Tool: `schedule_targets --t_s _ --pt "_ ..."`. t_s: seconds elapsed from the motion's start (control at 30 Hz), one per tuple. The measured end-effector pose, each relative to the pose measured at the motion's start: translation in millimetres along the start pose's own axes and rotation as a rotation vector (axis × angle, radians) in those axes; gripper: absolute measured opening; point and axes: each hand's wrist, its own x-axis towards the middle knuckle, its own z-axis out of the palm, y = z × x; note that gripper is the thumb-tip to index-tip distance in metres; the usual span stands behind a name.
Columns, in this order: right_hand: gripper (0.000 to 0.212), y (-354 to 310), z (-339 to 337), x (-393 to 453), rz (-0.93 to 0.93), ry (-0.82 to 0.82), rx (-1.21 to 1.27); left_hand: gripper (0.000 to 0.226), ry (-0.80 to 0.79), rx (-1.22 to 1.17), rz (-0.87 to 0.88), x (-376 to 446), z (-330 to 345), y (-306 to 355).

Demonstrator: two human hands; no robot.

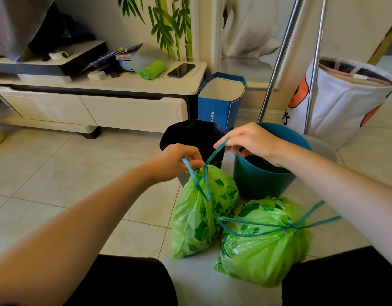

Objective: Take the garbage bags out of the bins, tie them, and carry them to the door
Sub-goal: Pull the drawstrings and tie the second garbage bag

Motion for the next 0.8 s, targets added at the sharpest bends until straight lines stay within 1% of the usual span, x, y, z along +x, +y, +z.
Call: schedule_targets --t_s 0.07,0.13,0.23,0.33,0.4,0.5,0.6,0.67,0.7,0.73,0.8 --pt "0.023 1.9 0.8 3.5 0.061 0.1 0.201 0.015 0.006 -0.063 -0.031 0.2 -1.5 -1.7" --pt "0.023 4.8 0.0 5.1 0.14 0.121 0.375 0.024 -0.01 -0.082 -0.056 -0.4 -2.6 -2.5" --pt "0.029 8.7 -2.7 4.3 0.259 0.03 0.554 0.027 -0.037 -0.072 -0.084 -3.0 -2.9 -2.4" --pt "0.033 11.3 -7.1 3.6 0.291 -0.045 0.622 0.024 0.009 -0.143 -0.117 -6.1 -7.0 -3.2" --pt "0.035 12.6 -10.4 3.9 0.274 -0.059 0.652 0.024 0.084 -0.28 -0.18 -6.5 -12.2 -4.0" --pt "0.031 13.5 -17.7 3.3 0.298 -0.109 0.713 0.029 0.166 -0.626 -0.26 -6.5 -20.8 1.1" --pt "0.025 15.2 -27.7 1.7 0.358 -0.238 0.646 0.034 0.181 -0.992 -0.313 -6.7 -27.9 3.1" --pt "0.02 20.5 -34.0 0.8 0.413 -0.331 0.53 0.033 0.176 -1.171 -0.342 -7.6 -31.4 1.0" --pt "0.017 24.8 -35.7 0.1 0.447 -0.377 0.419 0.031 0.164 -1.197 -0.353 -7.9 -32.8 -0.2" --pt "0.016 29.8 -35.9 -0.8 0.482 -0.413 0.273 0.031 0.145 -1.173 -0.369 -8.2 -33.4 -1.3" --pt "0.015 41.4 -34.9 -2.9 0.563 -0.445 -0.032 0.032 0.112 -1.024 -0.444 -8.7 -33.3 -4.1"
